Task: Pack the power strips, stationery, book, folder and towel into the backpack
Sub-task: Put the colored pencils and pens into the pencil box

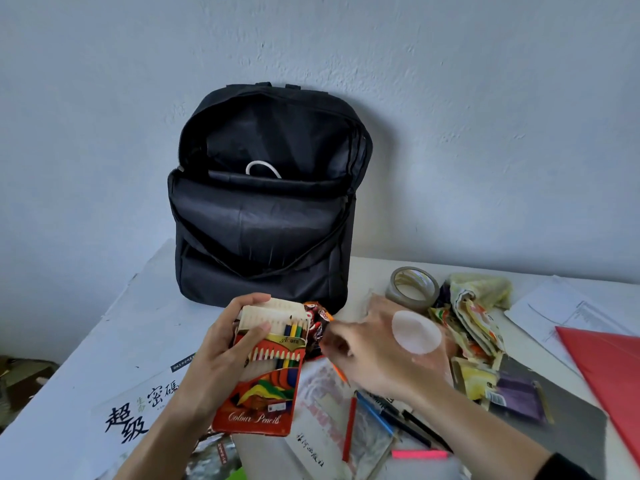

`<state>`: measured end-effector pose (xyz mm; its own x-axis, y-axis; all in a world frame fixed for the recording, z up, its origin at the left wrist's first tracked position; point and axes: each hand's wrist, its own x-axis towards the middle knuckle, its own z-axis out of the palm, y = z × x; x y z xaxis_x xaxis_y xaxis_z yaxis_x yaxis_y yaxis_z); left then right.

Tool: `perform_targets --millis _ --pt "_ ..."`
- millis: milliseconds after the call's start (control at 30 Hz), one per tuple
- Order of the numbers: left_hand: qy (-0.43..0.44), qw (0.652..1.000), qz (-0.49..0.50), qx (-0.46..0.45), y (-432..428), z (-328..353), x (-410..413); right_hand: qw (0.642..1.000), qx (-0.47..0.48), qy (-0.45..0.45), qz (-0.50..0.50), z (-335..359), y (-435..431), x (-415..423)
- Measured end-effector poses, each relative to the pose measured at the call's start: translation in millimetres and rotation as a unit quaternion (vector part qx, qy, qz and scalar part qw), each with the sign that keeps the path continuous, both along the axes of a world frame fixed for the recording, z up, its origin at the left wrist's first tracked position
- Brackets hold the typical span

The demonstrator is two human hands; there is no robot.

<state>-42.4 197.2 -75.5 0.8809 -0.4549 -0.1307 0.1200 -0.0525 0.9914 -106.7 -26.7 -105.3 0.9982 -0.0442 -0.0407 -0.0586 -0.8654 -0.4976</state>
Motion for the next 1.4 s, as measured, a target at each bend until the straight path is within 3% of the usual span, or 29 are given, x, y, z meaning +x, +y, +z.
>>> perform_targets --millis 133,200,333,433,533,667,767,933,1100,1400 --pt "0.01 1.0 -0.007 0.005 2 1 6 0.975 0.195 -0.094 -0.056 24 -2 10" --pt "0.014 1.0 -0.018 0.014 3 0 8 0.96 0.247 -0.118 -0.059 41 -1 11" --pt "0.011 0.999 -0.037 0.025 5 0 12 0.963 0.243 -0.109 -0.037 61 5 11" --pt "0.009 0.998 -0.061 0.013 5 2 12 0.947 0.303 -0.101 -0.039 64 9 9" --pt "0.017 0.996 -0.083 0.0 7 4 8 0.952 0.281 -0.109 -0.046 62 13 8" --pt "0.015 0.997 -0.082 0.004 11 5 3 0.914 0.391 -0.09 -0.063 65 20 5" --pt "-0.002 0.997 -0.076 0.023 14 5 0 0.9 0.423 -0.087 -0.055 64 20 5" --pt "0.019 0.997 -0.072 0.003 10 10 -14 0.925 0.366 -0.081 -0.058 66 20 6" --pt "0.032 0.997 -0.076 -0.012 2 18 -27 0.91 0.393 -0.109 -0.081 70 19 9" --pt "0.019 0.999 -0.047 -0.007 -13 22 -43 0.951 0.254 -0.177 -0.017 65 9 1"
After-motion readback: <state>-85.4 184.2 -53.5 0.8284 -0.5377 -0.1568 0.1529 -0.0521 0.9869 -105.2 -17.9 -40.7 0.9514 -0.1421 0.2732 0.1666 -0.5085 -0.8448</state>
